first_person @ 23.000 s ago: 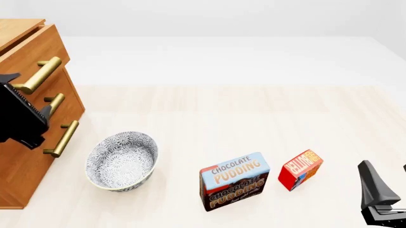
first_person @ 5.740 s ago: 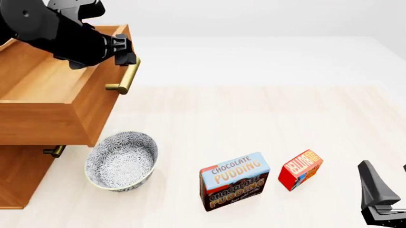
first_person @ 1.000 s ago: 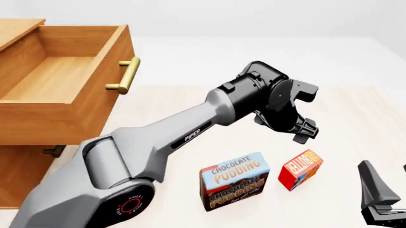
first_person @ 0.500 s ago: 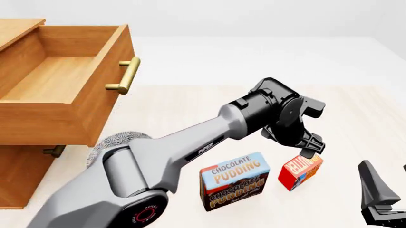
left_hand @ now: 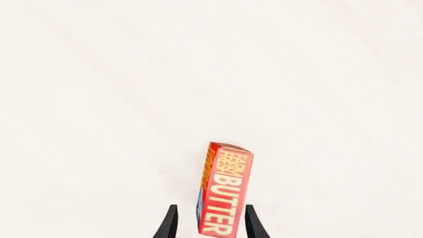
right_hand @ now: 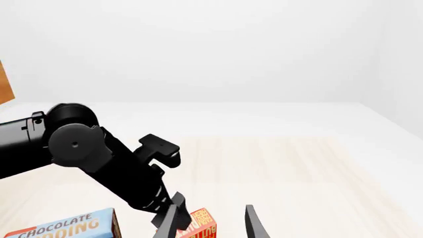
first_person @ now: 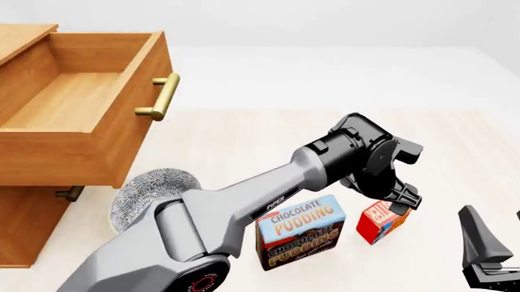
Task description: Put the butter at the back in the top drawer of the cabinet and close it.
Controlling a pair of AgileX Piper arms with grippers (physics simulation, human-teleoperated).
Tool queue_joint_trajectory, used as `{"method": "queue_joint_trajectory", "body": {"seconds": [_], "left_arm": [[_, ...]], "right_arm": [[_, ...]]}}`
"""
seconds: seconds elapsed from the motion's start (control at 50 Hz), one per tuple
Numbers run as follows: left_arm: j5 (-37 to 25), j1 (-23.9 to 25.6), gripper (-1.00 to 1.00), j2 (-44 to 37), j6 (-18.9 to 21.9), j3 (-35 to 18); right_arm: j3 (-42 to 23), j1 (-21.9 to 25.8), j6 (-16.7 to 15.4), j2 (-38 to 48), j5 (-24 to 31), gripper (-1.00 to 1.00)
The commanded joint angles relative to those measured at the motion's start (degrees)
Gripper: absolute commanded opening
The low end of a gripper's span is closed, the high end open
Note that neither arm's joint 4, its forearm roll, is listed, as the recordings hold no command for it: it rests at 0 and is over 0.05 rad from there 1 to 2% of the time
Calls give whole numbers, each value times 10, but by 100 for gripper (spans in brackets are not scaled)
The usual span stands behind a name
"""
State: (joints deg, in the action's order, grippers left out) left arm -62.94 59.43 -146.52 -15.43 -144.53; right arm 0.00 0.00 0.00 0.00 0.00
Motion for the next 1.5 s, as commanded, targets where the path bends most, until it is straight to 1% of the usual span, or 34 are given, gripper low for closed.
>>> {"method": "queue_joint_trajectory", "body": {"seconds": [0.02, 0.18, 0.3, 0.48, 0.92, 1.24, 1.5], "left_arm": [[-20, 5, 100, -30, -1, -44], [-35, 11, 100, -52, -3, -78], [-39, 14, 100, -59, -5, -86], [-28, 16, 100, -53, -6, -66], [-27, 19, 100, -61, -11, -66], [-14, 19, 100, -58, -14, -45], [-14, 20, 100, -61, -16, -46]], "right_arm": [[0, 0, 0, 0, 0, 100], [0, 0, 0, 0, 0, 100], [0, 0, 0, 0, 0, 100], [0, 0, 0, 0, 0, 100], [0, 0, 0, 0, 0, 100], [0, 0, 0, 0, 0, 100], [0, 0, 0, 0, 0, 100]]}}
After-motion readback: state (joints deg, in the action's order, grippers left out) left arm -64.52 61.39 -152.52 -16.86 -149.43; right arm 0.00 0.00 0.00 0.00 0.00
